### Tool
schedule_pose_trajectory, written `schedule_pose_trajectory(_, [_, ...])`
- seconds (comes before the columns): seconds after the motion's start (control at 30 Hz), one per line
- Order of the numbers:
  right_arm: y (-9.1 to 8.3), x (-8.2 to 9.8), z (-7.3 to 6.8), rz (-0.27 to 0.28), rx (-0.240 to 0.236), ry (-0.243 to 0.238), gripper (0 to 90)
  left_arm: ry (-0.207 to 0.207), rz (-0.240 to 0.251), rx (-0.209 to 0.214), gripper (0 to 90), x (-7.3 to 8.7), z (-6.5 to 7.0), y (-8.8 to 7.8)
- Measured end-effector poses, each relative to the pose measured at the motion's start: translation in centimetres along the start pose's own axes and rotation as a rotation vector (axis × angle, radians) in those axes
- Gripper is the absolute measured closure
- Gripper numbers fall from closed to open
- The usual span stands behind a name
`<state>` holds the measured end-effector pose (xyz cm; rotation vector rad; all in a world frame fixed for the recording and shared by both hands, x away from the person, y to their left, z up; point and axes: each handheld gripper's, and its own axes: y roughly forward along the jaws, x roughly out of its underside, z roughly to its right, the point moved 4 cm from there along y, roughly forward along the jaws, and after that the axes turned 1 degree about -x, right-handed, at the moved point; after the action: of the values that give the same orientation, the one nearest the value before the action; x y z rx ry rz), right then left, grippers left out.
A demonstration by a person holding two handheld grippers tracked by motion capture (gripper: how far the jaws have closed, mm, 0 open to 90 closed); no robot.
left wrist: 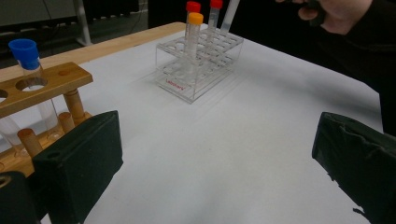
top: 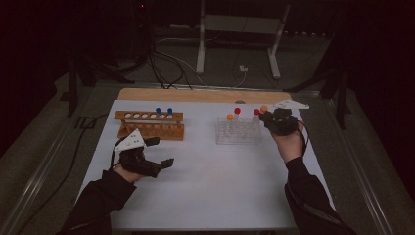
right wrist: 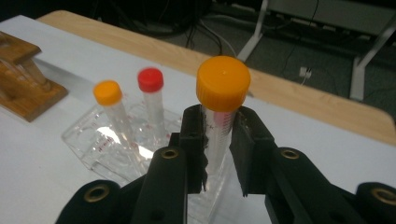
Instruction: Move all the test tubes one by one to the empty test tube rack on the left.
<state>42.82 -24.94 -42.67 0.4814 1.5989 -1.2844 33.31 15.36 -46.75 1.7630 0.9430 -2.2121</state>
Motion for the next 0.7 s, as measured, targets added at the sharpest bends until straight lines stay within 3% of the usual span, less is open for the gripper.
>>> schedule_pose_trajectory(0.13, [-1.0, -0.6, -0.5, 0.022, -0.016, -0.008, 75.6, -0.005, -0.006, 0.011, 2.7, 0.0, 0.1, 0.1])
schedule_pose_trajectory(0.3, [-1.7, -0.4, -2.1, 0.024, -0.070, -0.035, 75.6, -0.004, -0.012, 0.027, 2.7, -0.2, 0.3, 0.3])
schedule_pose_trajectory(0.7, [-1.8, 1.6, -7.7, -0.012, -0.218, -0.118, 75.6, 0.009, -0.023, 0.065, 2.9, -1.1, 1.0, 1.1])
